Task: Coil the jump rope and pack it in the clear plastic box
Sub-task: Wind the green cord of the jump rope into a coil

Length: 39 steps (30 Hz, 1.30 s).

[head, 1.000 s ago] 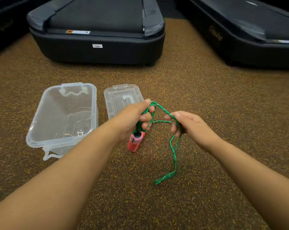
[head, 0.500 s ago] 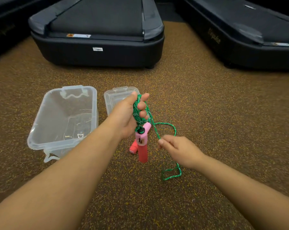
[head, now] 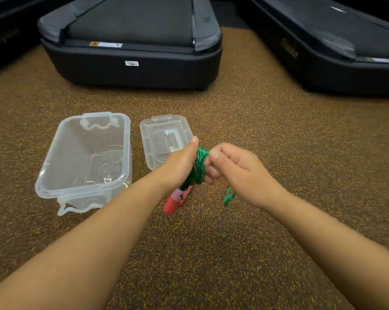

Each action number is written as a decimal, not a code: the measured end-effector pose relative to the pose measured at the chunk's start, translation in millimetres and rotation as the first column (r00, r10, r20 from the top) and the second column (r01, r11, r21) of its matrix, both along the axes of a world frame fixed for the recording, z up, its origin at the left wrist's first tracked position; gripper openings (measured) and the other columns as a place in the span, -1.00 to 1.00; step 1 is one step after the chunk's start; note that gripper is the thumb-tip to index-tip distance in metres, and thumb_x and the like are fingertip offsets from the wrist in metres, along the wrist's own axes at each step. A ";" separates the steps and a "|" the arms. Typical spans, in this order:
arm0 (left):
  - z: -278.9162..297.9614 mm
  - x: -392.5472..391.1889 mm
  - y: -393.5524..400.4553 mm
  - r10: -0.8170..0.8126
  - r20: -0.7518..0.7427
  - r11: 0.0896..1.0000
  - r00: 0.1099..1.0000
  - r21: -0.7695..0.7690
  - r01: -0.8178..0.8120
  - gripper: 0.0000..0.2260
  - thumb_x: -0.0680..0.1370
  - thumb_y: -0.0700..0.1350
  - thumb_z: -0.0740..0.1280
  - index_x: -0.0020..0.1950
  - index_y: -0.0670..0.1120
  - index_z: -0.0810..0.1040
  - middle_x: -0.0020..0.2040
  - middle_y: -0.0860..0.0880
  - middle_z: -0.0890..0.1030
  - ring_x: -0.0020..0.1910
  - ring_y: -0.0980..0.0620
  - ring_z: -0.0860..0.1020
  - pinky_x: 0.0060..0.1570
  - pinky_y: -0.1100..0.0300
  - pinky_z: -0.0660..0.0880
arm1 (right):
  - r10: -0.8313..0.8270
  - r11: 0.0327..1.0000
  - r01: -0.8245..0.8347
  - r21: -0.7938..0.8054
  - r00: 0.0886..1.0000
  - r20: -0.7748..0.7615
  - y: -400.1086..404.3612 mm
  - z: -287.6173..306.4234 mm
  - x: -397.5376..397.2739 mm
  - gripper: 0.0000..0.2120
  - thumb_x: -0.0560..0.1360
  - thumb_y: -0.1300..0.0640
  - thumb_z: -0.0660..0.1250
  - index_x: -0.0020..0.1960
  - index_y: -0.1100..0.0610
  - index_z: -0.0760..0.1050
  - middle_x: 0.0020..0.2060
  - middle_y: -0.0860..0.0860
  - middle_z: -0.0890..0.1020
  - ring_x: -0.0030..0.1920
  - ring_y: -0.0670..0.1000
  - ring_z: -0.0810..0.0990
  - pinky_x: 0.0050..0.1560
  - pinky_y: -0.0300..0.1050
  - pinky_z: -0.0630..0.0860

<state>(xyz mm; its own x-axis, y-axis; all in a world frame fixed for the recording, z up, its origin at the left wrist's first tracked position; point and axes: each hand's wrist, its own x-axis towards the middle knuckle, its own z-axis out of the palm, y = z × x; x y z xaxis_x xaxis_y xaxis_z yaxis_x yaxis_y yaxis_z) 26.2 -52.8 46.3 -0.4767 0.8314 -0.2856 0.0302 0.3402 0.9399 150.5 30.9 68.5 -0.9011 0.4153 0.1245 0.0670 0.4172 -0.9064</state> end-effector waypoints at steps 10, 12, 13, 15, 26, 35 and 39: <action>10.3 6.9 1.8 -0.336 0.180 0.941 0.925 0.030 0.336 -0.45 0.61 0.18 0.01 0.12 -0.25 0.56 -0.46 -0.02 0.33 -0.49 0.03 0.37 -0.49 0.31 0.38 | -0.233 0.965 0.228 0.132 0.972 0.023 48.9 -20.4 -1.8 -0.72 0.55 -0.07 0.22 -0.31 -0.04 0.45 -0.54 -0.25 0.46 -0.47 -0.22 0.37 -0.29 -0.06 0.38; 9.0 7.9 1.7 -0.332 0.175 0.943 0.927 0.059 0.326 -0.55 0.63 0.12 0.05 0.01 -0.19 0.58 -0.50 0.04 0.29 -0.51 0.06 0.33 -0.46 0.29 0.36 | -0.236 0.965 0.230 0.122 0.971 0.038 50.0 -29.8 -0.4 -0.72 0.56 -0.04 0.22 -0.32 -0.02 0.42 -0.55 -0.27 0.46 -0.48 -0.23 0.38 -0.30 -0.13 0.32; 8.4 8.2 2.0 -0.326 0.182 0.945 0.928 0.072 0.318 -0.58 0.63 0.11 0.05 -0.04 -0.16 0.56 -0.52 0.06 0.28 -0.52 0.07 0.32 -0.42 0.27 0.35 | -0.237 0.966 0.230 0.119 0.970 0.046 50.2 -35.1 0.0 -0.71 0.56 -0.03 0.21 -0.32 -0.01 0.42 -0.54 -0.27 0.46 -0.47 -0.23 0.37 -0.30 -0.14 0.30; 7.6 9.4 2.3 -0.307 0.216 0.951 0.927 0.091 0.294 -0.62 0.63 0.11 0.04 -0.09 -0.13 0.49 -0.54 0.09 0.26 -0.52 0.08 0.29 -0.40 0.26 0.34 | -0.238 0.967 0.231 0.108 0.970 0.055 49.5 -43.2 0.2 -0.70 0.57 -0.04 0.19 -0.32 -0.01 0.41 -0.53 -0.26 0.45 -0.46 -0.22 0.36 -0.31 -0.14 0.31; 5.1 -3.5 10.8 0.011 0.519 0.950 0.855 0.261 -0.170 -0.61 0.65 0.07 0.01 0.00 -0.13 0.53 -0.54 0.09 0.34 -0.57 0.14 0.29 -0.49 0.35 0.36 | -0.135 0.987 0.115 0.112 0.971 0.199 23.4 -74.8 10.7 -0.74 0.61 0.03 0.13 -0.20 0.00 0.49 -0.54 -0.13 0.37 -0.50 -0.18 0.31 -0.38 -0.17 0.26; 5.6 -8.3 14.7 0.133 0.543 0.934 0.829 0.211 -0.288 -0.71 0.67 -0.03 -0.01 0.20 -0.17 0.37 -0.27 -0.02 0.70 -0.34 0.07 0.58 -0.16 0.14 0.46 | 0.045 0.956 -0.131 0.263 0.950 0.310 -2.6 -63.9 14.1 -0.78 0.60 -0.01 0.12 -0.12 -0.04 0.50 -0.46 -0.22 0.48 -0.40 -0.27 0.41 -0.32 -0.23 0.28; 3.9 -8.4 13.9 0.120 0.448 0.958 0.886 0.181 -0.221 -0.74 0.66 -0.02 -0.02 0.10 -0.15 0.37 -0.09 -0.15 0.65 -0.19 -0.06 0.57 0.13 -0.03 0.44 | 0.152 0.945 -0.215 0.247 0.957 0.248 -12.6 -44.3 9.4 -0.78 0.60 0.04 0.13 -0.14 -0.02 0.51 -0.41 -0.28 0.52 -0.35 -0.25 0.45 -0.26 -0.31 0.32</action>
<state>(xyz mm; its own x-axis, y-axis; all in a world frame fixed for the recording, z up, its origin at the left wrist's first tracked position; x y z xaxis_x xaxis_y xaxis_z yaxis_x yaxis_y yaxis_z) 17.8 -39.0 50.2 -0.4898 0.8137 -0.3131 -0.4318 0.0855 0.8979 159.9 18.3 24.2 -0.9757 0.2189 -0.0046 0.1531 0.6673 -0.7289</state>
